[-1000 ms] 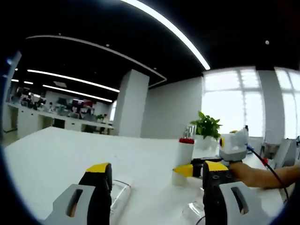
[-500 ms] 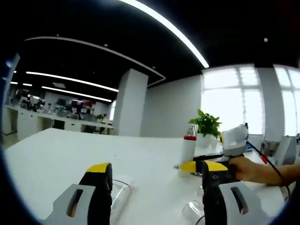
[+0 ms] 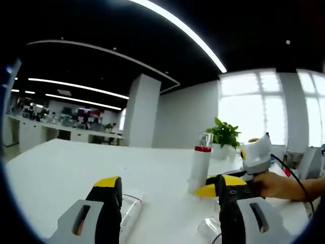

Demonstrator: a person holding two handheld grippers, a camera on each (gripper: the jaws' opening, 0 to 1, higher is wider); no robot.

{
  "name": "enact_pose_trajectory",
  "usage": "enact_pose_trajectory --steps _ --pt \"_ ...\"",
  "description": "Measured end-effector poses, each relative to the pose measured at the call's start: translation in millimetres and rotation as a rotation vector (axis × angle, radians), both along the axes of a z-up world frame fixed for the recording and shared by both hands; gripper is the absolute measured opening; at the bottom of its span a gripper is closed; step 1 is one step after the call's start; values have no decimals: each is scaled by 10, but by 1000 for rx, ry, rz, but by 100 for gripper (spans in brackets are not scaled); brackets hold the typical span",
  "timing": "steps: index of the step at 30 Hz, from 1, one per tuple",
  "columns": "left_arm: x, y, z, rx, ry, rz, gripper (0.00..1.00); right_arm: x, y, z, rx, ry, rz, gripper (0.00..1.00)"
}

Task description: Arrange the skincare products in the storage area until every visible bottle or jar stands upright without overlapping.

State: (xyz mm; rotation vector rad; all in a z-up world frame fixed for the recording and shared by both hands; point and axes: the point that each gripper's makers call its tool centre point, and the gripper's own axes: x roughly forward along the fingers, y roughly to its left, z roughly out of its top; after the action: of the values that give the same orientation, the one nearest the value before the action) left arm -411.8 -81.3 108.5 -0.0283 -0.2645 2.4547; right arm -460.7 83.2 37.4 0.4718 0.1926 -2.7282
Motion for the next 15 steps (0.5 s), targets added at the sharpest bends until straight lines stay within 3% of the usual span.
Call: enact_pose_trajectory --steps 10,15 --pt "14 -11 35 9 5 -1 79 84 118 -65 13 -34 -6 17" --pt "26 -6 40 7 6 -3 79 34 141 -138 28 -53 -8 15"
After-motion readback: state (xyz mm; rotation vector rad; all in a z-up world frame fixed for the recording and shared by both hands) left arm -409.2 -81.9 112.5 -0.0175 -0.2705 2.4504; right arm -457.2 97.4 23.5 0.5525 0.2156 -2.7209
